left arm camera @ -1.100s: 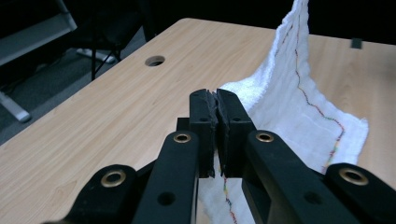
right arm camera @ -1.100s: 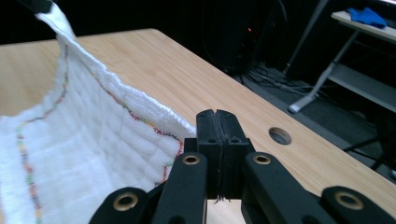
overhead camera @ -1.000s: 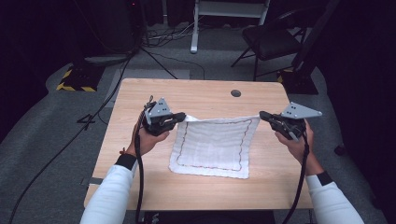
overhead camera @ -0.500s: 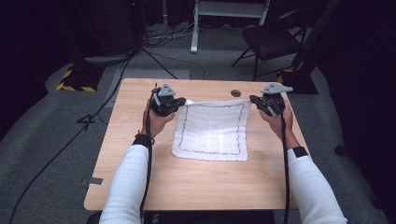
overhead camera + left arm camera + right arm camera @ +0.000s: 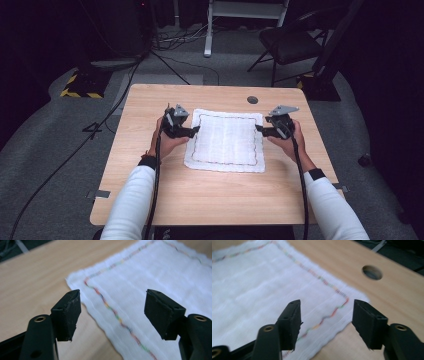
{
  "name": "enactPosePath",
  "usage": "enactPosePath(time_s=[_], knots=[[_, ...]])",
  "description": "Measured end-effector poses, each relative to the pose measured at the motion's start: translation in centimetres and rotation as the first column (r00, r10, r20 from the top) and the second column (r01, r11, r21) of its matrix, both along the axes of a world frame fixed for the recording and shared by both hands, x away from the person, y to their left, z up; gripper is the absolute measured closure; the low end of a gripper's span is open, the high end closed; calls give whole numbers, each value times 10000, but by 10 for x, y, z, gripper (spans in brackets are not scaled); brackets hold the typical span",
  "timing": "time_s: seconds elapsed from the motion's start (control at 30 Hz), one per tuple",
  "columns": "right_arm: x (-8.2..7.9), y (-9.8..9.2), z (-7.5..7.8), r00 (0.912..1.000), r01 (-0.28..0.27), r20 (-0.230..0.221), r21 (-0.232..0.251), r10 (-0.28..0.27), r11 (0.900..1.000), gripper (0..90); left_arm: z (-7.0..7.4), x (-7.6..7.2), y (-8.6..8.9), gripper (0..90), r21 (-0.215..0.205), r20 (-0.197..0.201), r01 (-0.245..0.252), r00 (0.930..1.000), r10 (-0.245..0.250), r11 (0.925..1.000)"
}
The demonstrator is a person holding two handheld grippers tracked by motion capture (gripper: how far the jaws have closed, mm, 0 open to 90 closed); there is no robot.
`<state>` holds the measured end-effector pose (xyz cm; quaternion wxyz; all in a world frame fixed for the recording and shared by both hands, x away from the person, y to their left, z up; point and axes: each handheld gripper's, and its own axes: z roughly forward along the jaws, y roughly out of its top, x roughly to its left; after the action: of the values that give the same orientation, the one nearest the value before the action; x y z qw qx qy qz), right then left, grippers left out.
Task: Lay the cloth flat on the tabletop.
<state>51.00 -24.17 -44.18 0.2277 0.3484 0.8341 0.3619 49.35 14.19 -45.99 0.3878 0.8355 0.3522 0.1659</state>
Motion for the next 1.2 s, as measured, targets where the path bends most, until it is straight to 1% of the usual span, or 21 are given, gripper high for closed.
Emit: enactPosePath(time_s=[0.03,0.07,0.13,0.17,0.23,0.3,0.33,0.37,0.4,0.47,0.53,0.57,0.6,0.63,0.7,0.77,0.9,0.97,1.03,1.1,1.2], knots=[[0,0,0,10000,0,0,0,0,10000,390,0,0,0,273,0,0,0,10000,0,10000],[-13,0,-11,9991,-350,-252,-252,344,9991,370,-9,-11,0,274,262,-194,427,9989,-422,9987],[-18,0,-15,9983,-480,-361,-333,467,9983,357,-12,-14,0,272,335,-291,487,9984,-478,9982],[-28,0,-19,9946,-855,-632,-493,823,9951,322,-17,-23,-1,265,582,-497,689,9966,-660,9959],[-39,1,-22,9910,-1133,-759,-384,1101,9928,321,-19,-32,-1,264,626,-483,832,9956,-802,9946],[-51,2,-25,9866,-1446,-851,-653,1389,9873,313,-20,-39,0,260,573,-554,996,9938,-964,9934],[-51,2,-25,9866,-1446,-851,-653,1389,9873,313,-20,-39,0,259,573,-554,996,9938,-964,9934],[-60,2,-28,9826,-1628,-1010,-652,1558,9845,306,-23,-46,-1,259,685,-622,1123,9922,-1081,9913],[-60,2,-28,9826,-1628,-1010,-652,1558,9845,306,-23,-46,-1,259,685,-622,1123,9922,-1081,9913],[-72,1,-31,9789,-1839,-1073,-934,1737,9785,294,-28,-55,-3,257,910,-806,1321,9889,-1249,9871],[-78,-2,-33,9787,-1852,-1087,-1022,1741,9774,292,-31,-61,-3,257,1091,-893,1430,9870,-1336,9837],[-80,-3,-35,9789,-1848,-1114,-1228,1715,9751,291,-33,-62,-4,257,1148,-960,1467,9860,-1360,9825],[-81,-5,-37,9788,-1836,-1161,-1332,1687,9739,287,-33,-62,-4,257,1148,-960,1467,9860,-1360,9825],[-82,-7,-41,9790,-1791,-1239,-1447,1618,9731,283,-34,-65,-3,261,1006,-1182,1499,9834,-1378,9836],[-84,-9,-42,9789,-1727,-1352,-1470,1532,9739,276,-34,-66,-2,259,1003,-1166,1471,9839,-1352,9840],[-85,-17,-44,9796,-1524,-1493,-1186,1341,9812,273,-37,-70,0,260,795,-1170,1336,9854,-1238,9878],[-92,-24,-45,9824,-1405,-1395,-1123,1244,9837,278,-37,-75,-1,261,740,-1175,1400,9844,-1307,9874],[-95,-27,-45,9824,-1407,-1387,-1080,1252,9841,281,-37,-79,-5,260,774,-1330,1502,9813,-1391,9856],[-100,-31,-46,9835,-1347,-1362,-1089,1194,9849,281,-37,-85,-9,260,826,-1215,1635,9807,-1529,9831],[-103,-36,-46,9816,-1239,-1577,-942,1080,9878,281,-37,-91,-13,260,842,-1184,1745,9793,-1640,9811],[-110,-44,-46,9830,-1228,-1474,-862,1093,9887,285,-37,-100,-17,259,833,-1211,2020,9740,-1913,9758]])
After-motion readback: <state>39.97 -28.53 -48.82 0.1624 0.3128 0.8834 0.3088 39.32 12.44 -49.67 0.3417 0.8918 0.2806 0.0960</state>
